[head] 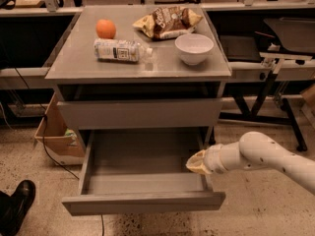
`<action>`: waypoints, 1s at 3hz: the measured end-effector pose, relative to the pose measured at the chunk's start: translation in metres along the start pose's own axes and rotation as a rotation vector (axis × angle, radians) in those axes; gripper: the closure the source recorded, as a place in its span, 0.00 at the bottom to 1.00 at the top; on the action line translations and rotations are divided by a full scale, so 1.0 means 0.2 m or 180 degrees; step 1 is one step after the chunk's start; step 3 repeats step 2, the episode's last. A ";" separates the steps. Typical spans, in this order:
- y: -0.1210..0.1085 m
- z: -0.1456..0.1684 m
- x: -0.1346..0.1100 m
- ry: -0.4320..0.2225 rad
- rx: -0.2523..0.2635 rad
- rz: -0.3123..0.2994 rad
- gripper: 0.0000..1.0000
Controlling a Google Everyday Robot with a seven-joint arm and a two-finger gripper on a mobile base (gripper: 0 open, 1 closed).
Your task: Open middle drawer
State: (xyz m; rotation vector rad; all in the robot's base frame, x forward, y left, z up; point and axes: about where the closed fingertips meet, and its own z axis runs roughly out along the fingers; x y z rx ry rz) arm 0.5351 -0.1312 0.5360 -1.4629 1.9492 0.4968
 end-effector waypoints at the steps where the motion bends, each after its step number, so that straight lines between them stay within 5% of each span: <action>1: -0.06 -0.19 -0.04 0.0010 0.0162 -0.0096 1.00; 3: -0.06 -0.20 -0.05 0.0014 0.0169 -0.0098 1.00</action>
Offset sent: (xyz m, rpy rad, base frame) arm 0.0023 -0.0185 0.0294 -0.0164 -0.0464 -0.0120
